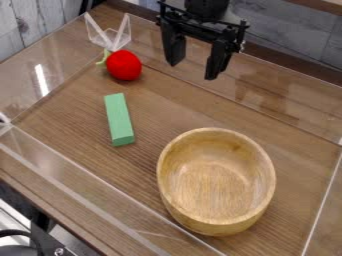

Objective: Move the red fruit to the right

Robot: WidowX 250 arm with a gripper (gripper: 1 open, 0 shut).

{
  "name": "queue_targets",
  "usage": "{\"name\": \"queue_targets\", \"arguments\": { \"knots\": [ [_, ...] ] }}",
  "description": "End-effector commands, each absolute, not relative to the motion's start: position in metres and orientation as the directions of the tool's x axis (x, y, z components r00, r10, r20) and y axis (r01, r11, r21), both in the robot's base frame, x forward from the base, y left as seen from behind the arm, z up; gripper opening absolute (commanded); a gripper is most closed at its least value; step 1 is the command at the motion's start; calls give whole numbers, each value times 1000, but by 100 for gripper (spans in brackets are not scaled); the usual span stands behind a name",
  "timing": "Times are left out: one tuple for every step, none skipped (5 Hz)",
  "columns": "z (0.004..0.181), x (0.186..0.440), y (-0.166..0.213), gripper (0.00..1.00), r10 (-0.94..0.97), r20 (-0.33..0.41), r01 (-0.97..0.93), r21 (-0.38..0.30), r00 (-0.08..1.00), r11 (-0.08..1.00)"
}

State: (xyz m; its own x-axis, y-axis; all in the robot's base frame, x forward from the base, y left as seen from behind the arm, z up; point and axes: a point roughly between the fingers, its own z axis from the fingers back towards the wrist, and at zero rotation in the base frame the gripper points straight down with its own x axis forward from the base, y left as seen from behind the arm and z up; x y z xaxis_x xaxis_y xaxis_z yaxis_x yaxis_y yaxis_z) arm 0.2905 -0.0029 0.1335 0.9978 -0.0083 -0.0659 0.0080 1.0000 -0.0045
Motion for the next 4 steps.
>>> {"name": "queue_targets", "arguments": {
  "knots": [
    [131, 290, 3, 100, 103, -78, -104, -8, 992, 995],
    [125, 295, 13, 100, 194, -77, -196, -14, 978, 981],
    [122, 300, 29, 100, 318, -61, -320, -29, 946, 947],
    [120, 305, 68, 100, 485, -35, -487, -58, 874, 872]
  ]
}}
